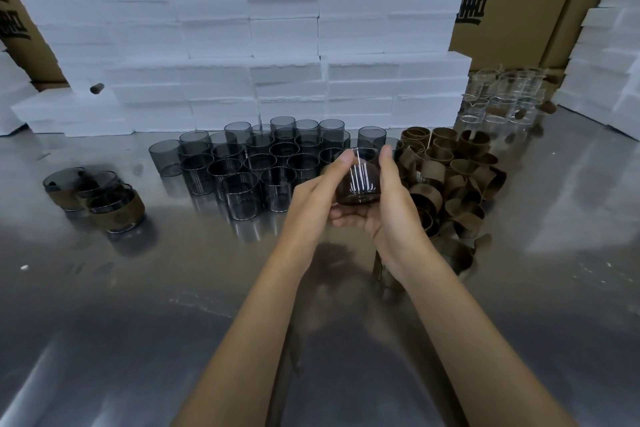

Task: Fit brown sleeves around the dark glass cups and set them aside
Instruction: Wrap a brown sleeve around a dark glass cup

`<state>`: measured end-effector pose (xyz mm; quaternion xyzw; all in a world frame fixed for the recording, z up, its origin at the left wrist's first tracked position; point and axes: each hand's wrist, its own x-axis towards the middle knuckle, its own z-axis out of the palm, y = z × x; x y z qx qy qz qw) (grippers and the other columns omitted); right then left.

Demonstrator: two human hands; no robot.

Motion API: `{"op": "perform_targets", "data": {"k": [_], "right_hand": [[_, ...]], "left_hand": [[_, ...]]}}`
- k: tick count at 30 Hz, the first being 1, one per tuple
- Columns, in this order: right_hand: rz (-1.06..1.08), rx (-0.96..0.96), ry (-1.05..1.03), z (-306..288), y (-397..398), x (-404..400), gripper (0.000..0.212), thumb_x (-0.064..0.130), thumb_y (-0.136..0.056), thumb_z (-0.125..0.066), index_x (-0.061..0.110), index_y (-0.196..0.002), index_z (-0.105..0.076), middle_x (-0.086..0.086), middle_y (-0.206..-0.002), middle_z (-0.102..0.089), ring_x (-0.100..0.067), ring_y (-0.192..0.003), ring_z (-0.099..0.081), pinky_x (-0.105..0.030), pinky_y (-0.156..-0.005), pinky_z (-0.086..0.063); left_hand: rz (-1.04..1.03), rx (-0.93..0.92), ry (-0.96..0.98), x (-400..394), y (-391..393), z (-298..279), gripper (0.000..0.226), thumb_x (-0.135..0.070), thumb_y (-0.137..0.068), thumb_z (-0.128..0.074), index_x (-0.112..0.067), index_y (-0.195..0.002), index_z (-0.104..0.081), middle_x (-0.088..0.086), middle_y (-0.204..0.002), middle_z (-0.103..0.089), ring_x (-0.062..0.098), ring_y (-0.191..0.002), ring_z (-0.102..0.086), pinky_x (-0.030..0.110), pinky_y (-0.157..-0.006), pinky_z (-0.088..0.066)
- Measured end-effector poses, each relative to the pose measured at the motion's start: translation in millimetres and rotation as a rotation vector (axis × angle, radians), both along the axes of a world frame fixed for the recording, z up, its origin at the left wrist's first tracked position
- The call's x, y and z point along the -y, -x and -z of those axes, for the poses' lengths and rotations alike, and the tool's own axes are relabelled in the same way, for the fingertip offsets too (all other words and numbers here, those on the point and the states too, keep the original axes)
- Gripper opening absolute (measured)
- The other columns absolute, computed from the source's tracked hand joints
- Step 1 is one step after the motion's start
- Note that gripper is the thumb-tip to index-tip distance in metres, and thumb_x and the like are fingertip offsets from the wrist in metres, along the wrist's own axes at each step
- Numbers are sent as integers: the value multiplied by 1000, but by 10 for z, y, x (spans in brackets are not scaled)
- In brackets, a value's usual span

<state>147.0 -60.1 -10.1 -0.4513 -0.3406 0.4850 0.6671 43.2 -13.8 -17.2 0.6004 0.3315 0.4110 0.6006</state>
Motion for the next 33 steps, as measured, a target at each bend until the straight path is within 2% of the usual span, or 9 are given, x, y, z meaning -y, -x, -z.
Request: {"op": "perform_targets", "data": {"k": [2, 6, 11, 14, 16, 21, 25, 29, 33], "right_hand": [[23, -39, -14, 18, -5, -21, 68, 57, -106, -31, 0, -107, -68, -18, -74, -73, -23, -57, -68, -31, -54, -59], [113, -67, -48, 56, -45, -46, 54, 46, -110, -32, 8, -104, -69, -16, -80, -77, -28, -63, -74, -29, -51, -59], [194, 68, -59, 99, -40, -24, 42, 36, -111, -34, 14, -104, -70, -12, -90, -79, -33, -72, -77, -25, -52, -58], [255, 165, -67, 106, -72, -9, 37, 36, -109, -42, 15, -103, -73, -9, -88, -79, -28, -73, -78, -26, -57, -60], [275, 204, -58, 98, -90, -7, 33, 40, -105, -53, 15, -104, -74, -6, -89, -79, -24, -76, -78, -28, -60, -62], [144, 168, -6, 106, -89, -48, 62, 67, -82, -69, 17, -117, -72, -5, -103, -79, -24, -94, -77, -47, -86, -62], [-3, 81, 25, 52, -56, -40, 75, 78, -77, -63, 15, -118, -71, -13, -101, -78, -29, -89, -77, -41, -75, -61], [-35, 34, 31, 34, -57, -37, 72, 72, -93, -47, 8, -116, -71, -19, -104, -77, -35, -89, -75, -43, -76, -63], [-35, -163, -20, 6, -103, -1, 59, 62, -100, -47, 15, -94, -83, -15, -109, -77, -31, -105, -74, -44, -88, -62]], "left_hand": [[1, -1, -6, 5, -4, 0, 54, -78, -76, -60, -34, -101, -81, 1, -100, -80, 15, -99, -75, 30, -95, -54], [-78, 71, -41, -35, 10, 19, 40, -61, -89, -67, -27, -104, -81, 0, -101, -79, 13, -98, -75, 21, -77, -56], [-220, 158, -63, -70, 45, 25, 47, -52, -83, -75, -14, -111, -76, 7, -109, -77, 28, -108, -72, 50, -96, -58], [-231, 110, -61, -72, 52, 15, 26, -42, -96, -66, -21, -102, -80, 2, -102, -79, 17, -99, -74, 46, -101, -55], [-188, 80, -47, -45, 53, -1, 33, -51, -96, -63, -24, -99, -82, 1, -100, -80, 15, -98, -74, 39, -100, -54], [-62, 51, -25, 50, 0, -22, 61, -68, -81, -70, -13, -105, -78, 19, -96, -75, 22, -83, -66, 32, -78, -52], [-31, 55, 13, 69, -42, -17, 52, -60, -92, -64, -12, -108, -77, 3, -88, -78, 10, -76, -74, 17, -63, -54], [-76, 11, -48, 60, -30, -22, 42, -62, -84, -68, -23, -98, -78, 1, -103, -77, 12, -97, -74, 21, -78, -56], [-42, -2, -112, 79, -33, -24, 50, -48, -79, -80, -22, -121, -73, 6, -119, -73, 23, -114, -67, 32, -90, -54]]}}
